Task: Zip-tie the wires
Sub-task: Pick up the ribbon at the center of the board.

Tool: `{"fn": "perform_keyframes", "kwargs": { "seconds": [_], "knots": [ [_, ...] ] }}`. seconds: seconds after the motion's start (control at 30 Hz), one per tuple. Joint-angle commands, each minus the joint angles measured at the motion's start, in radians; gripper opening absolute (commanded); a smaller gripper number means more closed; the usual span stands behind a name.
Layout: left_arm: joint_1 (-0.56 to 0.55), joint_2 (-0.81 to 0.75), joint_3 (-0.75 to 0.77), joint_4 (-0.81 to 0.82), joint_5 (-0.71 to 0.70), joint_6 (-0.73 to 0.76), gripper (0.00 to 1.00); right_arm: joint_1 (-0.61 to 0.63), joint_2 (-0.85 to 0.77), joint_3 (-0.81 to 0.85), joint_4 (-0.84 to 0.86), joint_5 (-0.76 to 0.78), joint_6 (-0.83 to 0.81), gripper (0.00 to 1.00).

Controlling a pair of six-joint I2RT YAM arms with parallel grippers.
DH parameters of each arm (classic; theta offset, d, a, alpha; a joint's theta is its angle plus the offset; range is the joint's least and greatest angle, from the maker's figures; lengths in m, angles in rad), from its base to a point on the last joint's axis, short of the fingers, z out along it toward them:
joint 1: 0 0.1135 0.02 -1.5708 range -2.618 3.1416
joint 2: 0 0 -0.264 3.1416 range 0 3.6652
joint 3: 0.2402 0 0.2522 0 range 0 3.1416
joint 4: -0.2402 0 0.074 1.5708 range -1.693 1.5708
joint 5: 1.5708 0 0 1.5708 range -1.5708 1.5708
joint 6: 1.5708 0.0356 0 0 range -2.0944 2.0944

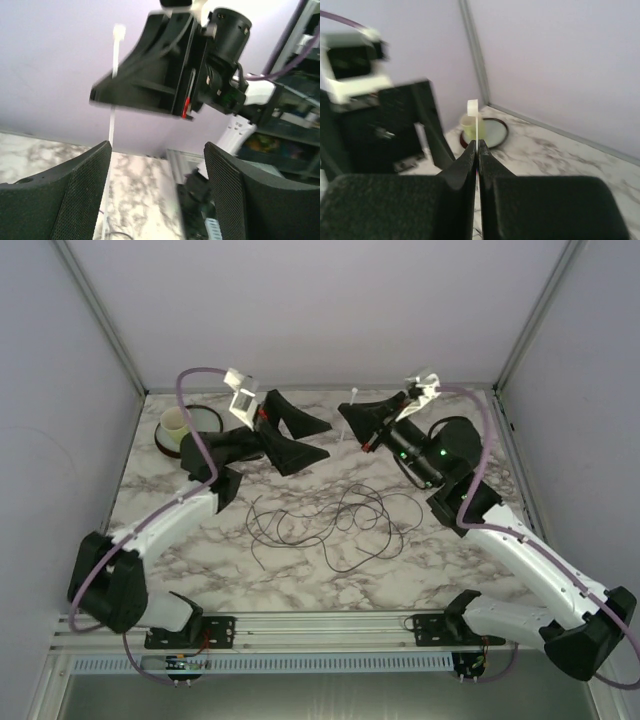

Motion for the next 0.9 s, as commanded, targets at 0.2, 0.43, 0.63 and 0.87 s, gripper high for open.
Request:
{"fn": "perform_keyframes", "kwargs": {
  "seconds": [0.2, 0.43, 0.63, 0.87],
  "knots": [
    [0.004, -0.284, -0.035, -0.408, -0.231, 0.464, 0.77, 0.174, 0.049, 0.055, -0.202, 0.366, -0.375, 0.0],
    [0.004, -0.302, -0.029, -0.485, -0.309, 0.503, 0.75, 0.196, 0.073, 0.067, -0.186, 0.326, -0.391, 0.0],
    [0.004, -0.311, -0.028, -0.586, -0.484, 0.569, 0.72, 0.228, 0.099, 0.065, -0.178, 0.324, -0.423, 0.0],
    [0.003, -0.248, 0.0, -0.555, -0.463, 0.53, 0.64, 0.23, 0.114, 0.079, -0.176, 0.304, -0.421, 0.0]
  ]
}}
